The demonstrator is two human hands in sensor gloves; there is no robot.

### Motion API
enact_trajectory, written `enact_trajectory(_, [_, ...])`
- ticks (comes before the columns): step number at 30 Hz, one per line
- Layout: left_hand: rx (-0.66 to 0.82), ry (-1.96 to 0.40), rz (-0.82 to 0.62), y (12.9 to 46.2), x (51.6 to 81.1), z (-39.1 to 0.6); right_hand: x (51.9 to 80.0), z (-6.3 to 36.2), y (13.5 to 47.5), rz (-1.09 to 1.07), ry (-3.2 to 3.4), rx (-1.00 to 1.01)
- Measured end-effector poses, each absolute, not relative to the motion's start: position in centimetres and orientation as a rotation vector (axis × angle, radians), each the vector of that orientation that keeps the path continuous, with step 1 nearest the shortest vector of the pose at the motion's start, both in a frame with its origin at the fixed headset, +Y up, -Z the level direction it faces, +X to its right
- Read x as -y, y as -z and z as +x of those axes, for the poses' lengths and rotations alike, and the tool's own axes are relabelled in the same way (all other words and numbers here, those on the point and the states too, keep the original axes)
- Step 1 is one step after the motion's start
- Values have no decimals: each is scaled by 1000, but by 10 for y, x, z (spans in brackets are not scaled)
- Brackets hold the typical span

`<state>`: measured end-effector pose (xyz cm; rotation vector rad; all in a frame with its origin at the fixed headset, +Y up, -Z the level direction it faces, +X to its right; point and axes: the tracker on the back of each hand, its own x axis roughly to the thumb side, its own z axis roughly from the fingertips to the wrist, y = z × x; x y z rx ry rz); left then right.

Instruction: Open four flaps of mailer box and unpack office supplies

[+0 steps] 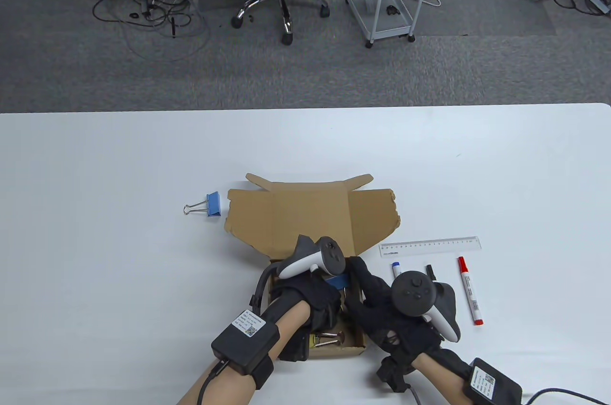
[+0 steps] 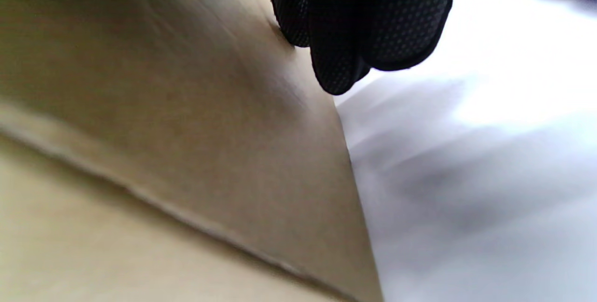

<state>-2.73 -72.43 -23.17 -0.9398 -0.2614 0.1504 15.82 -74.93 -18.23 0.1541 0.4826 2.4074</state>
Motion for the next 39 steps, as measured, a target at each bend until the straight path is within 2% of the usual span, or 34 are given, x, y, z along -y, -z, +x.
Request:
enact_trajectory(6, [263,-276,-808,228,689,-44,750,158,183,157,-2402,-486])
enact_trajectory(13, [211,-415,-620,225,648,-84,750,158,182,157,-2404,-485])
enact_trajectory(20, [161,-697,-373,221,601,-146,750,159,183,155,-2401,-487])
enact_trajectory(23, [74,-750,-265,222,593,-179,750,159,183,155,-2401,-487])
enact_trajectory(26, [-19,-780,-187,226,594,-211,750,159,183,155,-2400,-488])
enact_trajectory(30, [-171,-891,-122,233,611,-258,750,159,183,156,-2400,-489])
enact_trajectory(39, [-447,-942,-159,248,672,-334,750,159,183,160,-2400,-494])
